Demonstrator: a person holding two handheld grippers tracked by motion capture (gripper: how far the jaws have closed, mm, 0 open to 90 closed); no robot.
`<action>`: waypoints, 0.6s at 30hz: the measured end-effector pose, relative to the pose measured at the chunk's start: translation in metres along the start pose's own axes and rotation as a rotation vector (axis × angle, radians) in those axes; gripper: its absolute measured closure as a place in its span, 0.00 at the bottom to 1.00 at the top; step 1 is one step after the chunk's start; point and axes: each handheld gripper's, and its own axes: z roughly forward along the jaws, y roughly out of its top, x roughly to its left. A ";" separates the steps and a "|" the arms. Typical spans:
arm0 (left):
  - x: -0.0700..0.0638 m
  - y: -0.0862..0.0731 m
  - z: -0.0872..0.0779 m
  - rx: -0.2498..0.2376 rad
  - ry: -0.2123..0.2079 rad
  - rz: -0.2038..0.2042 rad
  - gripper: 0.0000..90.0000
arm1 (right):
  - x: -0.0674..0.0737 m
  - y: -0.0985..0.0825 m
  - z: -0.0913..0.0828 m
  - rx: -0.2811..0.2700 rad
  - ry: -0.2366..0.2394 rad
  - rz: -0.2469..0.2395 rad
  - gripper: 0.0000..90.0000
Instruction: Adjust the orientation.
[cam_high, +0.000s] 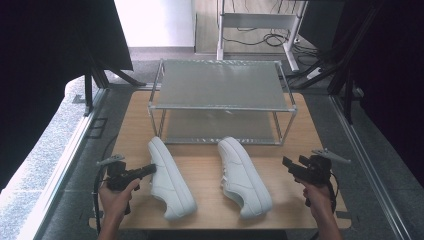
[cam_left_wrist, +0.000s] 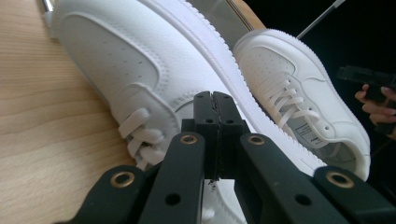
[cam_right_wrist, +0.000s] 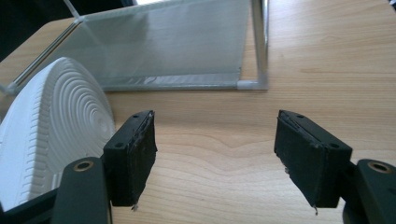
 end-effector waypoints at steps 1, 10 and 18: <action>-0.001 0.001 0.002 -0.001 -0.004 0.000 1.00 | -0.001 0.000 -0.001 -0.001 -0.002 0.002 0.33; -0.008 0.008 0.010 0.009 -0.015 0.009 1.00 | -0.004 -0.001 -0.003 -0.002 -0.003 0.013 0.33; -0.013 0.014 0.019 0.011 -0.045 0.025 1.00 | -0.005 -0.001 -0.003 0.003 -0.014 0.018 0.33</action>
